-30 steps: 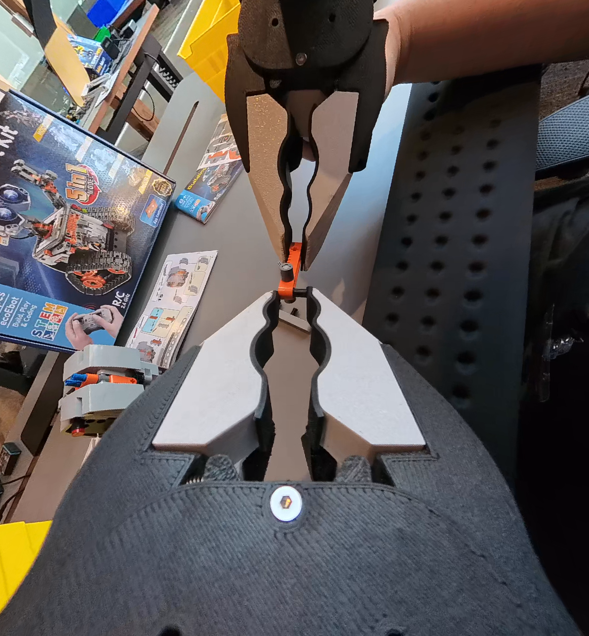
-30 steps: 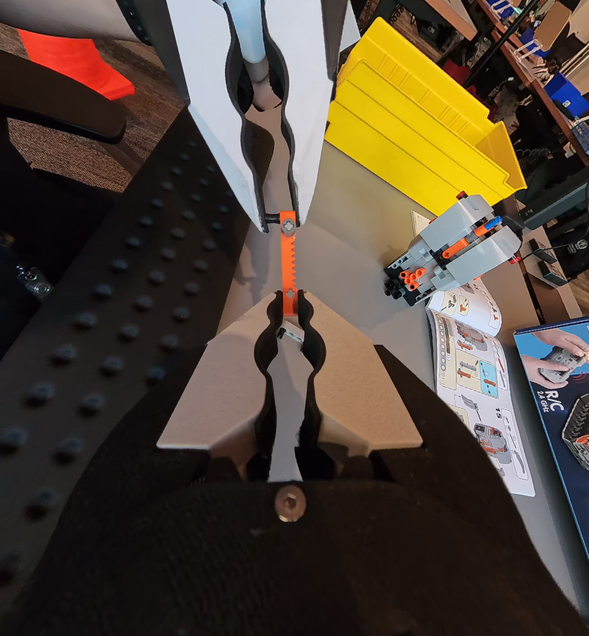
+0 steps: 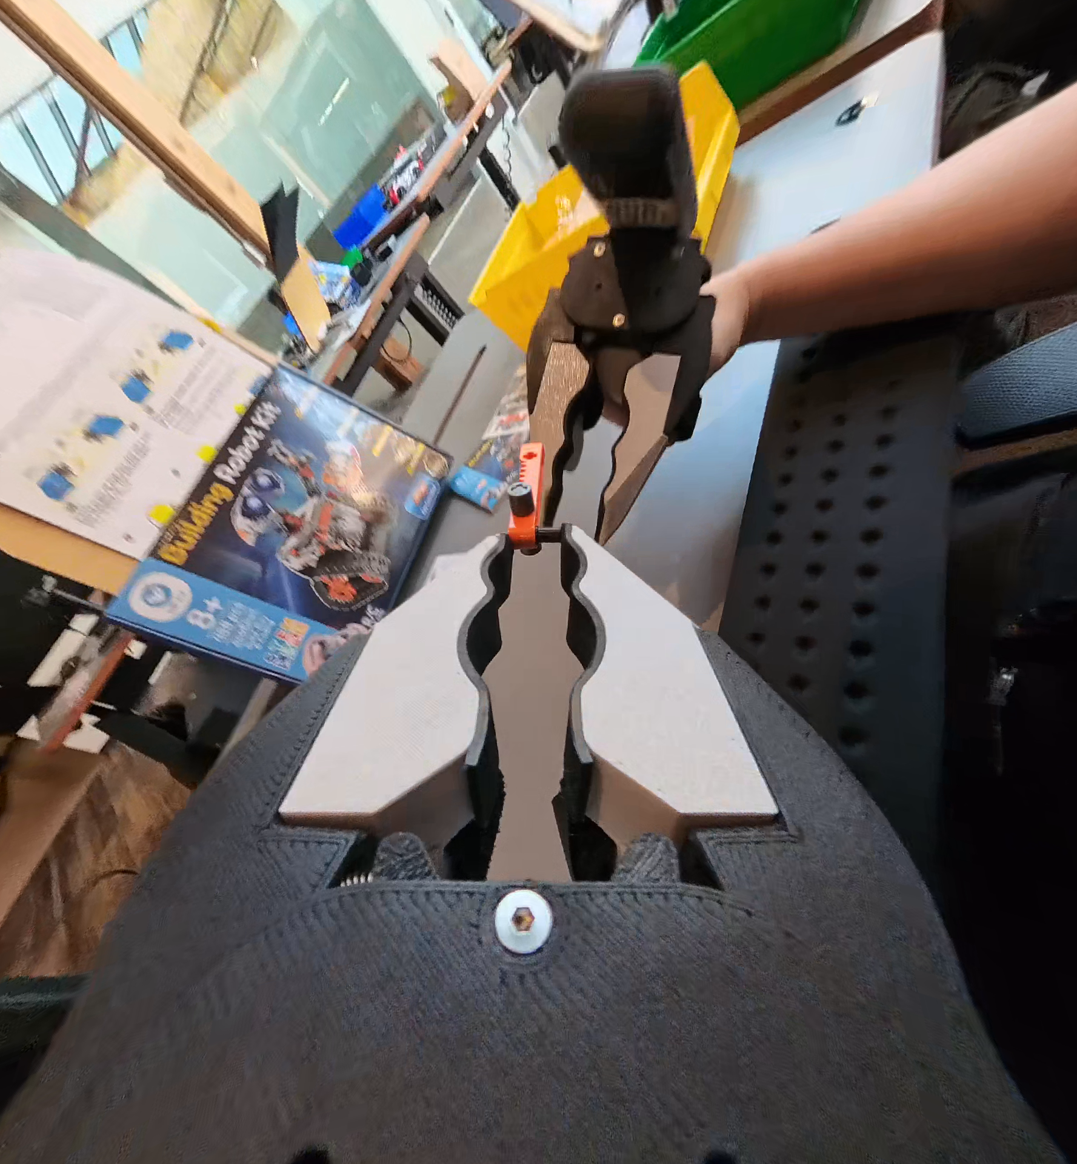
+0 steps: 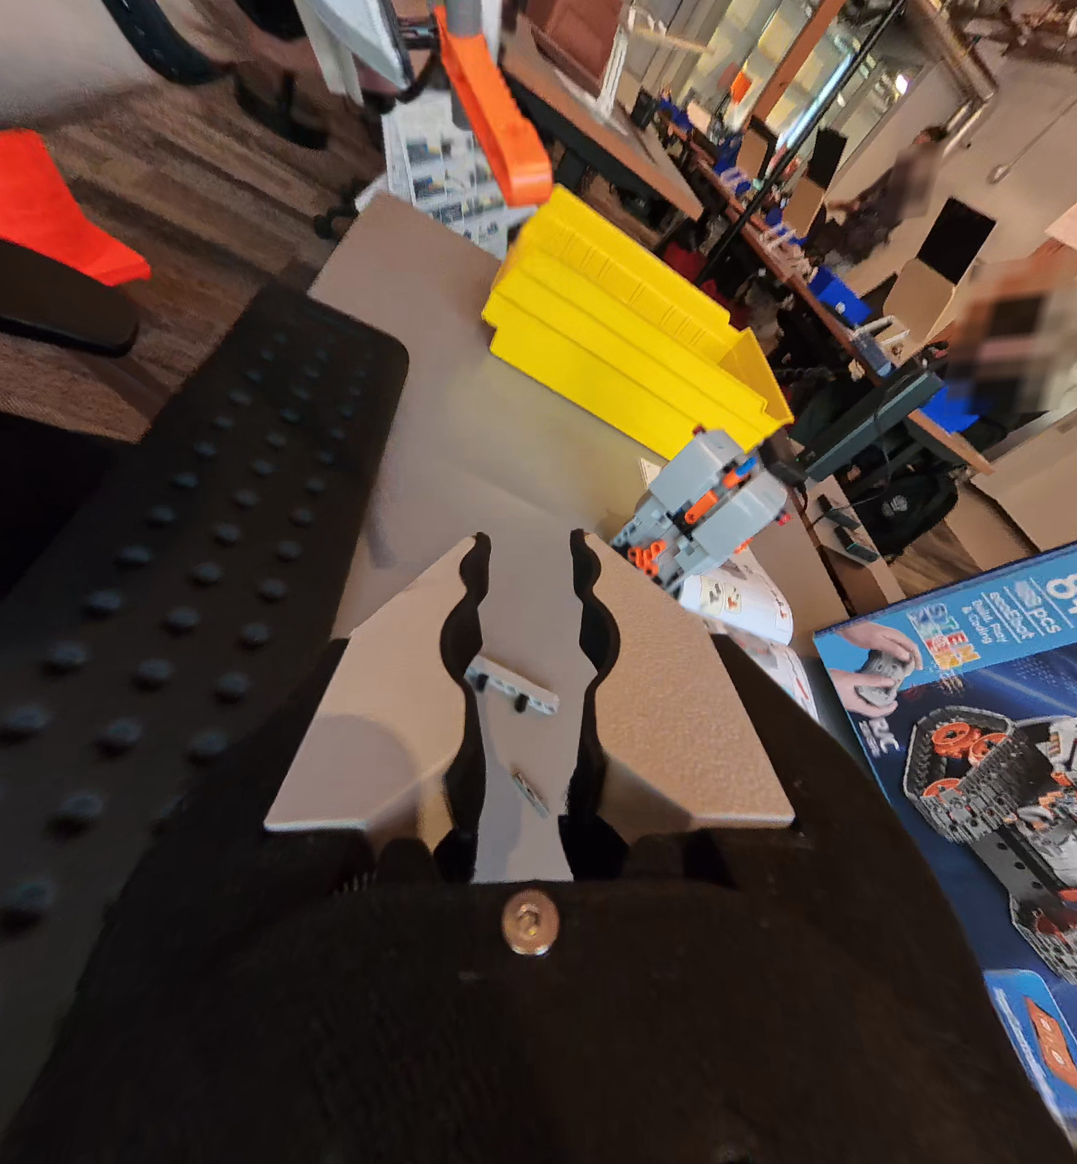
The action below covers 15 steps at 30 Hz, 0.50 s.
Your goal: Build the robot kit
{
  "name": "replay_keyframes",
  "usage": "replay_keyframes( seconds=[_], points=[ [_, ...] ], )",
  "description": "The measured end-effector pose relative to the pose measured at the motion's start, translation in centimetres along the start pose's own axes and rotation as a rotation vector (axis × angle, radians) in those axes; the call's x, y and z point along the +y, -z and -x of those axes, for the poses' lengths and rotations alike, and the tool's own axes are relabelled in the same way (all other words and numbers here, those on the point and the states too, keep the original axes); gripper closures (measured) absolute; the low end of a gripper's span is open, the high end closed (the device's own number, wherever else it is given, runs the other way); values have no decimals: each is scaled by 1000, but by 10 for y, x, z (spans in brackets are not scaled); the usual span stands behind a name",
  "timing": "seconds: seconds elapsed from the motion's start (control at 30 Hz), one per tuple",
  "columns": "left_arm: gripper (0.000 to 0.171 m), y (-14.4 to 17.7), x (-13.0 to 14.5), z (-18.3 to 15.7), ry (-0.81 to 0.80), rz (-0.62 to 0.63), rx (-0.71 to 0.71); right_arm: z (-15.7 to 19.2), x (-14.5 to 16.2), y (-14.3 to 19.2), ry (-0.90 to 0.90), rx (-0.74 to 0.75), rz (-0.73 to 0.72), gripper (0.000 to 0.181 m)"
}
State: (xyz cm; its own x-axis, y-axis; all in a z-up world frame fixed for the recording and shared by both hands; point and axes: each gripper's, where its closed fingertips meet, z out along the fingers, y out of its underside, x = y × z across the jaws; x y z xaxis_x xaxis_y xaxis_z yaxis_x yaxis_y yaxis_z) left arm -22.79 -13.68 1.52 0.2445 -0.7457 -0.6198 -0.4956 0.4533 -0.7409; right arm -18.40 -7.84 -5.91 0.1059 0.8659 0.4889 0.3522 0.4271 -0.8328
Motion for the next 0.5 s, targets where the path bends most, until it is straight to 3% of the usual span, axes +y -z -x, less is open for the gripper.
replay_keyframes(
  seconds=[0.27, 0.5],
  points=[
    [157, 19, -43, -8, -6, -115, 55, 4, -121, 41, -116, -47, -501, 145],
    [158, 26, -68, -6, 118, -256, 91, 16, -160, 49, -85, -119, -543, 155]
  ],
)
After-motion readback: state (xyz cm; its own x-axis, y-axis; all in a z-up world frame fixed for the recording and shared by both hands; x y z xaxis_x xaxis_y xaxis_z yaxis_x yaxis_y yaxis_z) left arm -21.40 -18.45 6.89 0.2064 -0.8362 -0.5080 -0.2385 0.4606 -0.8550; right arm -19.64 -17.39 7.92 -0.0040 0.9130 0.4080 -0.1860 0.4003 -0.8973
